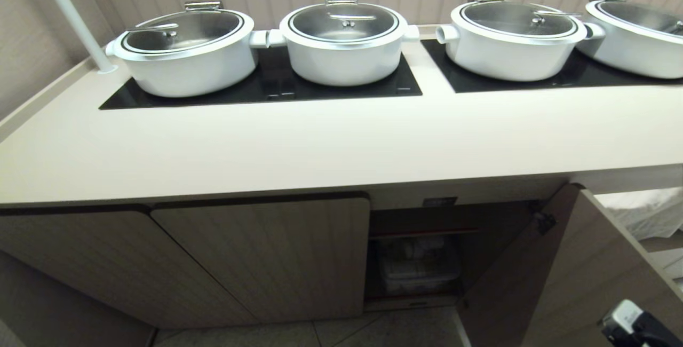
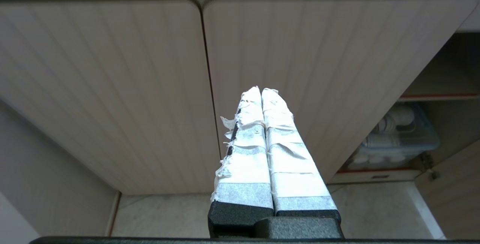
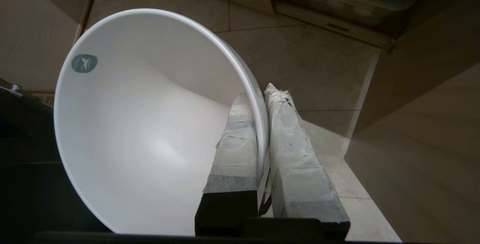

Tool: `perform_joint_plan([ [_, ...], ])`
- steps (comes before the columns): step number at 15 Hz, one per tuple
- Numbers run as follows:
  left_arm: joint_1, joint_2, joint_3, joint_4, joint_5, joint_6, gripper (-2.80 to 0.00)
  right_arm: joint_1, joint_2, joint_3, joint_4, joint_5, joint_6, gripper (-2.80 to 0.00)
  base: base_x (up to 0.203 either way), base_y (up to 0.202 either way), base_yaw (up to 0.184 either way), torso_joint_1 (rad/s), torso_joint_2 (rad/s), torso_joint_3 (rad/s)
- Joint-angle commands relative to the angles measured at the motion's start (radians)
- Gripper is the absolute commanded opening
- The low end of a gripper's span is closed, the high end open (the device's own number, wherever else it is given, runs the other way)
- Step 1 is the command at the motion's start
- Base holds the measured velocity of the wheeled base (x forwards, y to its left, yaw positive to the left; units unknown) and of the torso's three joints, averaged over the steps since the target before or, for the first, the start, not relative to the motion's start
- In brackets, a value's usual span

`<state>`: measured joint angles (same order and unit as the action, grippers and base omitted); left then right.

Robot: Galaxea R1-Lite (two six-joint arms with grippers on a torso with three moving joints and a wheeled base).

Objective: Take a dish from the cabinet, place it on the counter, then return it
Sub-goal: Place it on the table

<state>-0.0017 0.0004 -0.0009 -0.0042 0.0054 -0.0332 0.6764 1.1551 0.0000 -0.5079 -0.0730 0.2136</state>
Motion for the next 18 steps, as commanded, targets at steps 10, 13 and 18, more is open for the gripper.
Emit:
perform_joint_plan([
  [10, 0.000, 0.000, -0.001, 0.000, 0.001, -0.001, -2.80, 0.006, 0.002, 0.000, -0.001, -0.001, 0.001, -2.80, 0.000, 0.000, 0.000, 0.185, -0.38, -0.203],
  [13, 0.000, 0.000, -0.001, 0.000, 0.001, -0.001, -2.80, 0.007, 0.002, 0.000, 0.000, -0.001, 0.001, -2.80, 0.000, 0.000, 0.000, 0.161, -0.33, -0.173],
  [18, 0.000, 0.000, -0.001, 0.000, 0.001, -0.001, -2.80, 0.012, 0.001, 0.000, 0.002, -0.001, 0.001, -2.80, 0.000, 0.000, 0.000, 0.161, -0.32, -0.167],
])
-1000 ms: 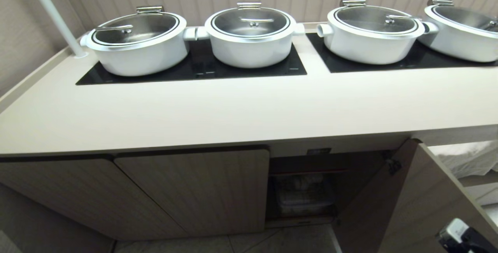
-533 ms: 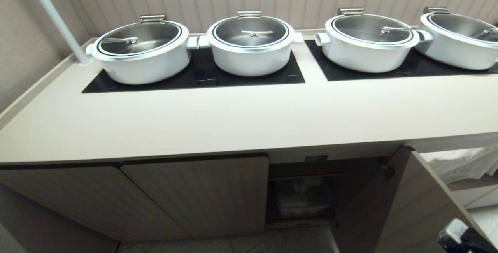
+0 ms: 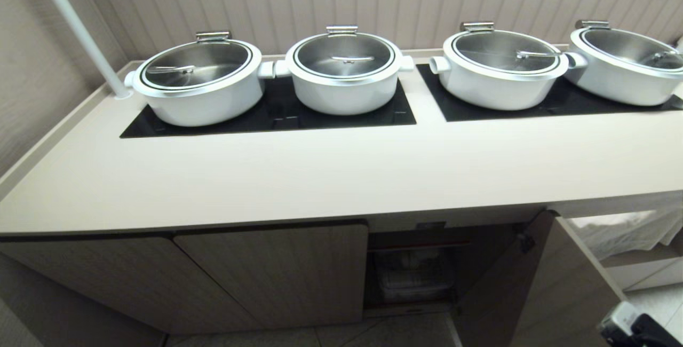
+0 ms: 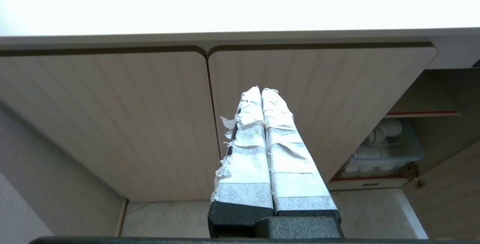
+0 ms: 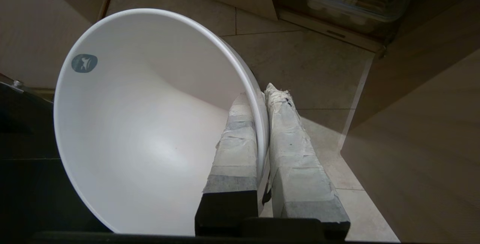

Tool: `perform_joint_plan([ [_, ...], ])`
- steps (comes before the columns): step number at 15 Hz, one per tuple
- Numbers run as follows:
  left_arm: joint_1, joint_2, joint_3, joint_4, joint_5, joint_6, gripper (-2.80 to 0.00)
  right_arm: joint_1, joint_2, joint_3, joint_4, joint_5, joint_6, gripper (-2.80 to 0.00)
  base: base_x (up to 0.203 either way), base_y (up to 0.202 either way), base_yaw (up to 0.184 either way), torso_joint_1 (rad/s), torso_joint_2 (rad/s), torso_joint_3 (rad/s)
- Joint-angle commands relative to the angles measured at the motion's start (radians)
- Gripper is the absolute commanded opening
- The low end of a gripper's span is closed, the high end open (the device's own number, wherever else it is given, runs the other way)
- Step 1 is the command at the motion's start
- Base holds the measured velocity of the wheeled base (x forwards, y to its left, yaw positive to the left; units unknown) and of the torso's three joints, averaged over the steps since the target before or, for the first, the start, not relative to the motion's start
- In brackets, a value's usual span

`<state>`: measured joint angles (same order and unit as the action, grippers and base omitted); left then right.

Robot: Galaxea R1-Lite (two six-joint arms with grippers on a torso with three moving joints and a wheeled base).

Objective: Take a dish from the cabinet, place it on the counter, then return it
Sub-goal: Place it on the table

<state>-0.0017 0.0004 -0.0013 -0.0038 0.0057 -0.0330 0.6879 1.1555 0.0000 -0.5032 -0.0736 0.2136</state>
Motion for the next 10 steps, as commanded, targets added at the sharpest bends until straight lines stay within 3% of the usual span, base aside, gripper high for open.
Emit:
perform_joint_plan([
  [1, 0.000, 0.000, 0.000, -0.001, 0.000, -0.001, -2.80, 0.001, 0.001, 0.000, -0.003, 0.000, 0.001, -2.80, 0.000, 0.000, 0.000, 0.146, -0.32, -0.160],
  [10, 0.000, 0.000, 0.000, -0.001, 0.000, -0.001, -2.80, 0.001, 0.007, 0.000, -0.001, 0.001, 0.006, -2.80, 0.000, 0.000, 0.000, 0.099, -0.20, -0.104],
])
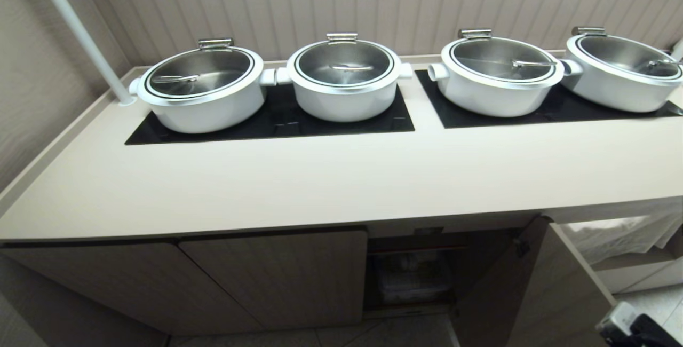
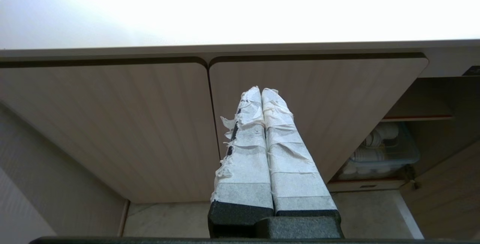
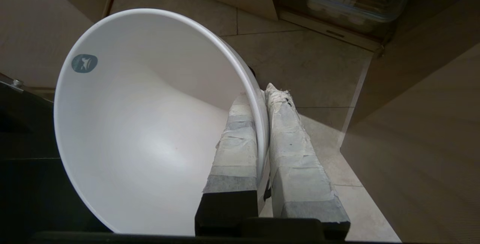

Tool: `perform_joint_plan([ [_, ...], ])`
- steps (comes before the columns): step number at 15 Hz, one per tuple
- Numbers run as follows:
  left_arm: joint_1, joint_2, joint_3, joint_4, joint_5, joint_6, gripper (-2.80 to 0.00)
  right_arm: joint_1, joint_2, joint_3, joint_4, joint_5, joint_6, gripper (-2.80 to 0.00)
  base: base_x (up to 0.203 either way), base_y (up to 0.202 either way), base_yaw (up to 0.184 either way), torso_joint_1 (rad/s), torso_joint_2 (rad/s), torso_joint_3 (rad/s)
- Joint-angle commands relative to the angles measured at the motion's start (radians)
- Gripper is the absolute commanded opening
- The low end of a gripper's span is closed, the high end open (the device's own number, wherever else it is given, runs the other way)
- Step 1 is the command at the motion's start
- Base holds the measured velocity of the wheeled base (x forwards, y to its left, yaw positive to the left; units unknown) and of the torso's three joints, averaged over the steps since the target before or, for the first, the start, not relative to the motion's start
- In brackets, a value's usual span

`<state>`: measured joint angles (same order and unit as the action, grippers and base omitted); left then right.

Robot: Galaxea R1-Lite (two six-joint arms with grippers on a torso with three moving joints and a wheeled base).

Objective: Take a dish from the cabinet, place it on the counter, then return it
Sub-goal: Place it on the table

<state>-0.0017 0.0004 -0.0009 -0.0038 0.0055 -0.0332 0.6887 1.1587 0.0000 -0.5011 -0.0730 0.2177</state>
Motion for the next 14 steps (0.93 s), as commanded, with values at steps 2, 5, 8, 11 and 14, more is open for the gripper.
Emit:
perform_joint_plan([
  [2, 0.000, 0.000, 0.000, -0.001, 0.001, -0.001, -2.80, 0.001, 0.007, 0.000, -0.004, 0.001, 0.002, -2.80, 0.000, 0.000, 0.000, 0.078, -0.15, -0.082],
  [5, 0.000, 0.000, -0.001, -0.001, 0.001, -0.001, -2.80, 0.006, 0.010, 0.000, -0.004, 0.001, 0.002, -2.80, 0.000, 0.000, 0.000, 0.073, -0.14, -0.071],
  [8, 0.000, 0.000, -0.001, -0.001, 0.001, -0.001, -2.80, 0.006, 0.010, 0.000, -0.004, 0.001, 0.002, -2.80, 0.000, 0.000, 0.000, 0.067, -0.14, -0.068],
  [11, 0.000, 0.000, -0.001, -0.001, 0.001, -0.001, -2.80, 0.006, 0.010, 0.000, -0.005, 0.001, 0.002, -2.80, 0.000, 0.000, 0.000, 0.072, -0.12, -0.064],
  [14, 0.000, 0.000, 0.000, -0.001, 0.001, -0.001, -2.80, 0.006, 0.010, 0.000, -0.007, 0.001, 0.001, -2.80, 0.000, 0.000, 0.000, 0.058, -0.12, -0.063],
])
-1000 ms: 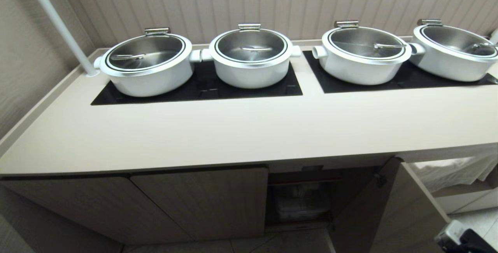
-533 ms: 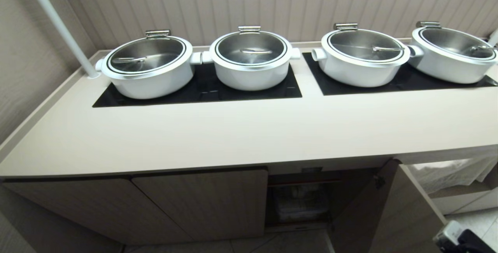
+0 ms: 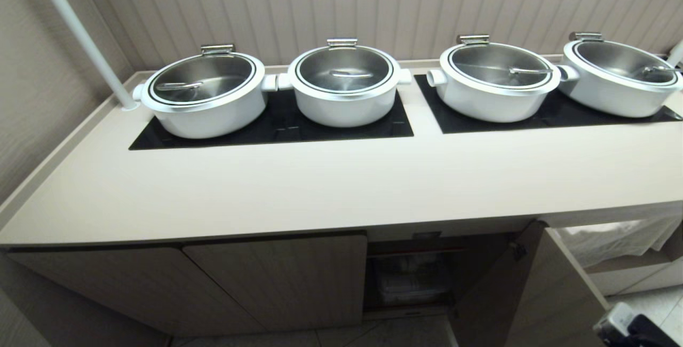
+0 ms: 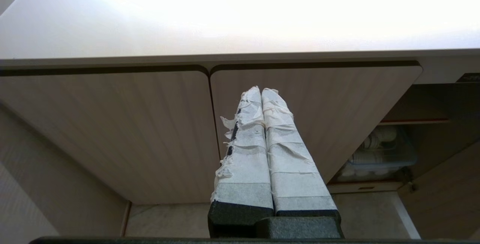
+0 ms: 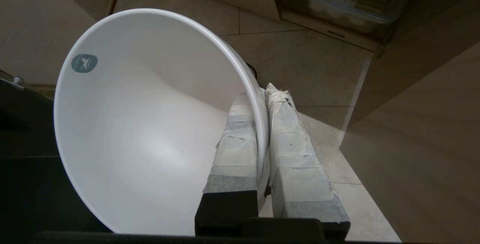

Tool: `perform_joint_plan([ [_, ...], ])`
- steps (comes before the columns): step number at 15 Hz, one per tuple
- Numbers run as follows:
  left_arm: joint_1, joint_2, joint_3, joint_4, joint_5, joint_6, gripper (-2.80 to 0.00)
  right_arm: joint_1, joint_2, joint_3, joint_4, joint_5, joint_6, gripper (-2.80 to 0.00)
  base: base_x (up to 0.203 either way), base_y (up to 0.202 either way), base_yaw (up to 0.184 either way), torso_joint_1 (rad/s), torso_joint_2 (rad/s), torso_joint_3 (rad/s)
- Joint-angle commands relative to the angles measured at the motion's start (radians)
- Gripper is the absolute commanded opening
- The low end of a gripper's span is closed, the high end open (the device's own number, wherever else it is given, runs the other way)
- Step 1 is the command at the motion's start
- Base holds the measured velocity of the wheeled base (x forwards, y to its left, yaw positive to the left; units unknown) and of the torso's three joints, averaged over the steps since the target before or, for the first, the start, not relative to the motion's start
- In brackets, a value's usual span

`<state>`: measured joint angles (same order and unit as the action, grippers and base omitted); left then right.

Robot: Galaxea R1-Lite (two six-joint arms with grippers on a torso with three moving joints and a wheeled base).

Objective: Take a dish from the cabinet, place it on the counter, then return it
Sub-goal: Place it on the table

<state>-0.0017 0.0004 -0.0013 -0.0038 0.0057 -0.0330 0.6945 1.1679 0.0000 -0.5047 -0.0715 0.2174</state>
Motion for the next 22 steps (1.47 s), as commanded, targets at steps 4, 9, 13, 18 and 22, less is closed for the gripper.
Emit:
perform_joint_plan([
  [4, 0.000, 0.000, 0.001, -0.001, 0.000, -0.001, -2.80, 0.002, 0.001, 0.000, -0.002, -0.001, 0.002, -2.80, 0.000, 0.000, 0.000, 0.072, -0.13, -0.063],
  [9, 0.000, 0.000, 0.001, -0.001, 0.000, -0.001, -2.80, 0.002, 0.001, 0.000, 0.002, -0.001, 0.002, -2.80, 0.000, 0.000, 0.000, 0.053, -0.10, -0.057],
  [13, 0.000, 0.000, 0.001, -0.001, 0.000, -0.001, -2.80, 0.002, -0.002, 0.000, 0.002, -0.001, 0.000, -2.80, 0.000, 0.000, 0.000, 0.062, -0.12, -0.058],
  [18, 0.000, 0.000, 0.000, -0.001, 0.000, -0.001, -2.80, 0.002, -0.004, 0.000, 0.002, -0.001, 0.000, -2.80, 0.000, 0.000, 0.000, 0.055, -0.11, -0.050],
  [22, 0.000, 0.000, 0.000, -0.001, 0.000, -0.001, -2.80, 0.002, -0.002, 0.000, -0.004, -0.002, -0.001, -2.80, 0.000, 0.000, 0.000, 0.000, 0.00, 0.000],
])
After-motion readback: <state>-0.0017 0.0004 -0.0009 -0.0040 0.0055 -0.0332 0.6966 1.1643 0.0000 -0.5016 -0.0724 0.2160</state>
